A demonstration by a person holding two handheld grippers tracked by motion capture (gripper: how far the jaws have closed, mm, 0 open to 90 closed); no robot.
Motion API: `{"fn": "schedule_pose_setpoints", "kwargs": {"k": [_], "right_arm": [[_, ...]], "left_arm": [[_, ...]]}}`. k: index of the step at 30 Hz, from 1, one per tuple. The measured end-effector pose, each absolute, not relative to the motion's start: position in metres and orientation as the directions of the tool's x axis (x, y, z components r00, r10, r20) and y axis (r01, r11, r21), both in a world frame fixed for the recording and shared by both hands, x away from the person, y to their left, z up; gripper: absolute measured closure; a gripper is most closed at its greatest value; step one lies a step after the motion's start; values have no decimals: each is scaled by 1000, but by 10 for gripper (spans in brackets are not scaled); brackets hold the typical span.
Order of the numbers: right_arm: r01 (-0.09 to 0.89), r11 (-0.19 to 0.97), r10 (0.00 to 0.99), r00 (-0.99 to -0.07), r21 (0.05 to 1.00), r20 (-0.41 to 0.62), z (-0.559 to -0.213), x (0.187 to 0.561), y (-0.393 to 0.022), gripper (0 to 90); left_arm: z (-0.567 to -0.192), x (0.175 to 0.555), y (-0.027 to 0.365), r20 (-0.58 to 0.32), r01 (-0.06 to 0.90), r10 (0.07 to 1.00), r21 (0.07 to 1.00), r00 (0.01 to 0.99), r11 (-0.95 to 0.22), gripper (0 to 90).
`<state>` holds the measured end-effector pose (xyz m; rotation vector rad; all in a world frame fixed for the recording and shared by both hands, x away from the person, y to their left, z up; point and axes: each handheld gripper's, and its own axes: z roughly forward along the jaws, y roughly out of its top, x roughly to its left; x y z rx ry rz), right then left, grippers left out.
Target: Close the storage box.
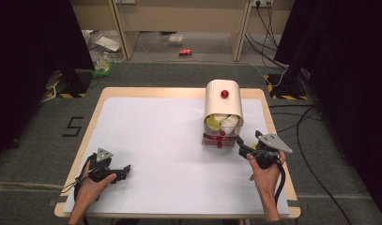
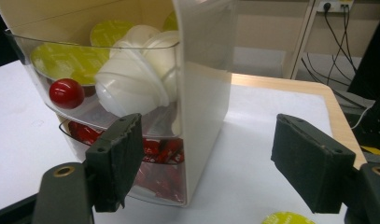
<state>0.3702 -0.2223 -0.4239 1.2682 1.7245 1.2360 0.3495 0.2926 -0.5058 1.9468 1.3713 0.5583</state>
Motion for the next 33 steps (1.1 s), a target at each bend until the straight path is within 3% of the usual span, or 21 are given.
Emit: {"fn": "schedule_pose_setpoints", "kwargs": {"k": [33], "right_arm": [[332,87,947,-320,939,25,-426,345,-232,234]], "left_arm": [[-506,349,292,-40,642,935,738,352,-210,41]]}}
